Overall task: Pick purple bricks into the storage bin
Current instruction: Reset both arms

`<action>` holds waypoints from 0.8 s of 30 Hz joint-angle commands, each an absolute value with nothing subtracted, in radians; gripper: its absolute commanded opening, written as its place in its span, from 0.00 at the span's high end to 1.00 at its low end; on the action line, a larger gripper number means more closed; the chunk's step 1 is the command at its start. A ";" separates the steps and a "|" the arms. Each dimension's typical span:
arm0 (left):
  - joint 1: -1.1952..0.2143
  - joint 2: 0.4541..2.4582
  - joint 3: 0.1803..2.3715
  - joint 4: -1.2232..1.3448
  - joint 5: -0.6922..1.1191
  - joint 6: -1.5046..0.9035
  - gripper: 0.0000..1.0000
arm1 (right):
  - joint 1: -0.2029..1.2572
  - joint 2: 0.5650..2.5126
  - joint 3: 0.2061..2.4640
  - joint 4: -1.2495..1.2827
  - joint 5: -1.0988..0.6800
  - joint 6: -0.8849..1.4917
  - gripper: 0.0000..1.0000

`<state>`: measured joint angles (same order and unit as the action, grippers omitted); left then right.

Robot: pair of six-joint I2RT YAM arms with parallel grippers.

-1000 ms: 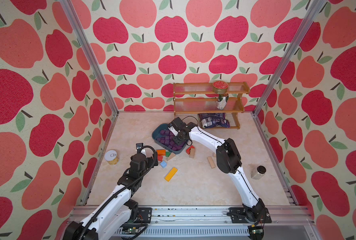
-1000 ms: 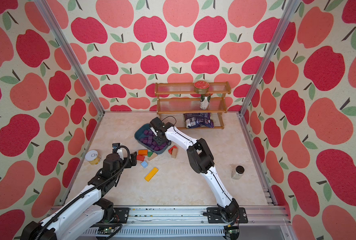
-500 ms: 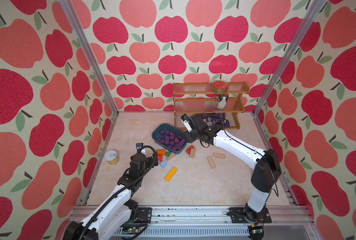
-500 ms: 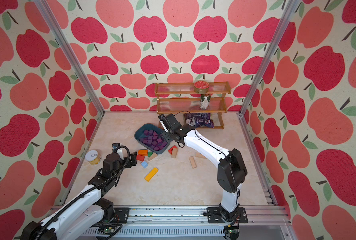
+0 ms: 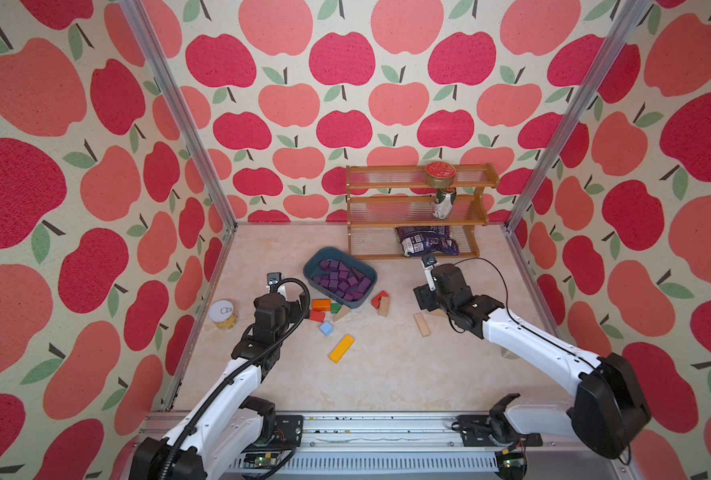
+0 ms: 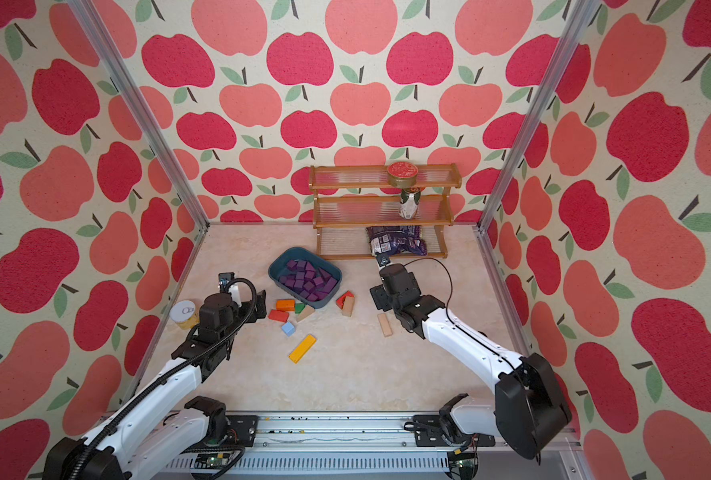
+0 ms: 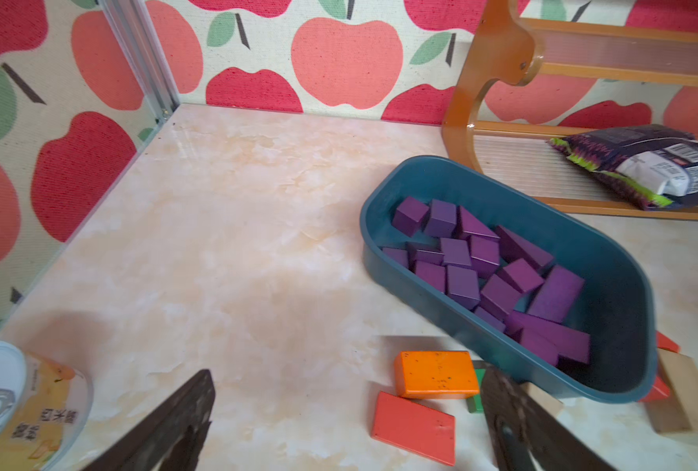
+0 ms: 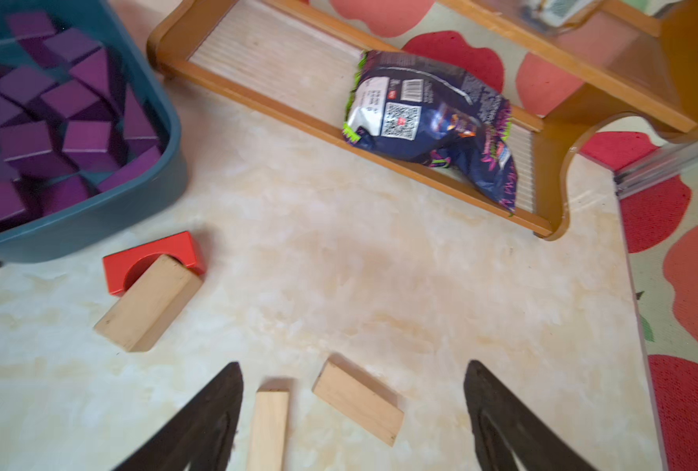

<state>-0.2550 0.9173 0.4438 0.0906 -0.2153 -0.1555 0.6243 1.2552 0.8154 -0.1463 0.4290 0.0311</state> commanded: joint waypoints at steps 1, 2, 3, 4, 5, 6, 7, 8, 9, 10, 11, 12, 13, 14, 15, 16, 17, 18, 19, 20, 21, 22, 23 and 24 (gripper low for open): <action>-0.201 0.949 0.445 0.127 -0.275 -0.105 0.01 | 0.570 1.186 0.715 0.037 0.475 0.012 0.09; -0.176 0.952 0.439 0.149 -0.261 -0.103 0.01 | 0.557 1.168 0.683 0.090 0.485 -0.002 0.08; -0.153 0.958 0.426 0.196 -0.235 -0.092 0.01 | 0.541 1.154 0.637 0.160 0.481 -0.027 0.08; -0.130 0.966 0.414 0.236 -0.213 -0.081 0.01 | 0.524 1.142 0.598 0.214 0.473 -0.042 0.08; -0.106 0.982 0.404 0.277 -0.187 -0.075 0.01 | 0.505 1.132 0.558 0.269 0.458 -0.062 0.07; -0.076 1.003 0.398 0.306 -0.164 -0.077 0.00 | 0.482 1.128 0.525 0.315 0.455 -0.071 0.06; -0.054 1.022 0.401 0.309 -0.152 -0.083 0.01 | 0.458 1.127 0.505 0.332 0.459 -0.073 0.06; -0.033 1.049 0.403 0.314 -0.148 -0.091 0.01 | 0.430 1.128 0.488 0.338 0.472 -0.072 0.06; -0.014 1.074 0.402 0.326 -0.142 -0.100 0.01 | 0.396 1.127 0.471 0.347 0.484 -0.073 0.05; 0.001 1.096 0.398 0.341 -0.132 -0.105 0.01 | 0.373 1.117 0.468 0.328 0.499 -0.072 0.05; 0.016 1.134 0.396 0.359 -0.121 -0.107 0.01 | 0.344 1.104 0.456 0.327 0.497 -0.086 0.05; 0.029 1.154 0.398 0.370 -0.114 -0.106 0.01 | 0.313 1.091 0.438 0.342 0.481 -0.097 0.05; 0.038 1.175 0.403 0.379 -0.109 -0.106 0.01 | 0.281 1.084 0.422 0.362 0.455 -0.095 0.04; 0.049 1.198 0.409 0.395 -0.107 -0.101 0.01 | 0.237 1.080 0.400 0.391 0.428 -0.061 0.02; 0.061 1.223 0.410 0.423 -0.102 -0.093 0.01 | 0.189 1.085 0.377 0.425 0.379 -0.014 0.02; 0.074 1.247 0.412 0.443 -0.097 -0.088 0.01 | 0.158 1.104 0.359 0.473 0.336 0.006 0.01; 0.090 1.276 0.418 0.459 -0.091 -0.086 0.01 | 0.131 1.139 0.341 0.536 0.322 0.012 0.01; 0.111 1.311 0.426 0.474 -0.084 -0.088 0.01 | 0.112 1.184 0.342 0.572 0.339 0.011 0.01; 0.127 1.338 0.440 0.478 -0.074 -0.094 0.00 | 0.097 1.222 0.360 0.578 0.359 0.013 0.01; 0.144 1.358 0.464 0.459 -0.057 -0.090 0.01 | 0.081 1.267 0.382 0.581 0.376 0.029 0.01; 0.153 1.380 0.473 0.482 -0.054 -0.078 0.01 | 0.062 1.309 0.396 0.604 0.369 0.041 0.01; 0.160 1.395 0.483 0.484 -0.041 -0.067 0.01 | 0.047 1.351 0.400 0.648 0.345 0.047 0.01; 0.168 1.410 0.489 0.496 -0.030 -0.054 0.01 | 0.029 1.398 0.413 0.687 0.316 0.053 0.01; 0.179 1.420 0.498 0.492 -0.018 -0.051 0.01 | 0.011 1.437 0.437 0.672 0.295 0.086 0.01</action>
<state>0.1589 1.3987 0.4500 0.4335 -0.0731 -0.0864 0.0456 1.3655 0.3836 0.5655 0.3588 0.0154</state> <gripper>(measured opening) 0.994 0.992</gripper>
